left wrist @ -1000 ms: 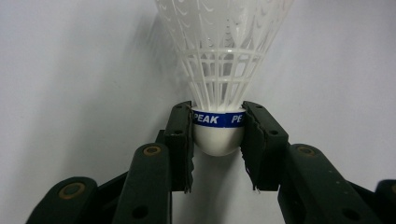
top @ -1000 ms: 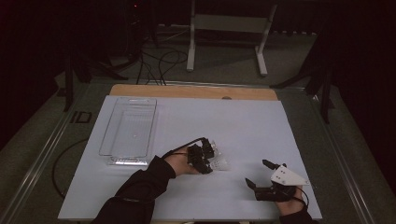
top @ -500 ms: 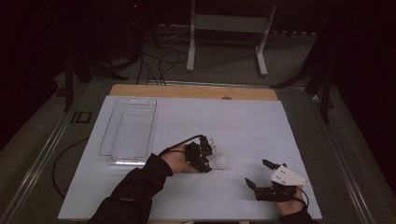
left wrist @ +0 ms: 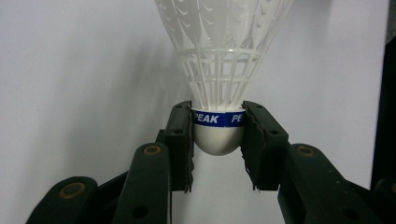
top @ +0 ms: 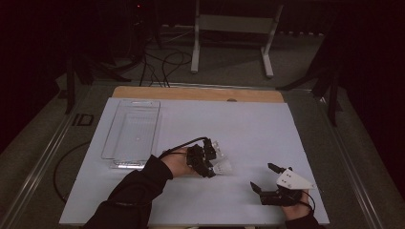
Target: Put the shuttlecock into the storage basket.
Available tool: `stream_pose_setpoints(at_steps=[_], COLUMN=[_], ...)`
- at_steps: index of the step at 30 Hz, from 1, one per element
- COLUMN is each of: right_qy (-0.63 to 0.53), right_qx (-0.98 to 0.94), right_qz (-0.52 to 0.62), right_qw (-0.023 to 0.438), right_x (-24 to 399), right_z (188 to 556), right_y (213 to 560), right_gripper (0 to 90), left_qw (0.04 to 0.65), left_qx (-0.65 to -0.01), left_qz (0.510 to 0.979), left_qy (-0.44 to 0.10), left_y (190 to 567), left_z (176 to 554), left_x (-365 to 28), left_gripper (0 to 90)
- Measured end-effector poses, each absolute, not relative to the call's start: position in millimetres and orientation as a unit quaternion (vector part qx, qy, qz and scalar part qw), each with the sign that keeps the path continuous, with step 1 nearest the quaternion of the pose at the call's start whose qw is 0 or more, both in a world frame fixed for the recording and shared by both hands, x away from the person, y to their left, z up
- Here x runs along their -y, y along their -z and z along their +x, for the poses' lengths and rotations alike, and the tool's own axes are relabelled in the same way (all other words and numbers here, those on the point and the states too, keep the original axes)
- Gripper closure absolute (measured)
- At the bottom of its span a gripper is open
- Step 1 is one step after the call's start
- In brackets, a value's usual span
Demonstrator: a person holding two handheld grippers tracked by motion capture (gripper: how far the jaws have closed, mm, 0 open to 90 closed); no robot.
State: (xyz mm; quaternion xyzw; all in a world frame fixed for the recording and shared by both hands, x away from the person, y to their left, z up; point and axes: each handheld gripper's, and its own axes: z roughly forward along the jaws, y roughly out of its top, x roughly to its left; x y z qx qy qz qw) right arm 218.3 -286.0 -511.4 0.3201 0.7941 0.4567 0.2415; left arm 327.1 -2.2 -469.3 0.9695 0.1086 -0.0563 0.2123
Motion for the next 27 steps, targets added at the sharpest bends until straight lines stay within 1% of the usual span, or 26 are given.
stream_pose_setpoints(at_steps=[24, 25, 27], right_qy=[-0.455, -0.454, -0.454], right_qx=[-0.796, -0.796, -0.796], right_qz=[0.318, 0.319, 0.318], right_qw=[0.241, 0.241, 0.243], right_x=[286.0, 286.0, 286.0], right_z=[219.4, 219.2, 219.2], right_y=[512.3, 512.1, 512.1], right_gripper=[8.8, 8.8, 8.8], left_qw=[0.216, 0.216, 0.216], left_qx=[-0.103, -0.102, -0.104], left_qz=[0.969, 0.97, 0.97], left_qy=[0.059, 0.051, 0.05], left_y=[433.8, 431.6, 429.5], left_z=[320.4, 320.6, 320.9], left_x=[-11.4, -12.4, -13.4], left_gripper=[66.7, 66.7, 66.7])
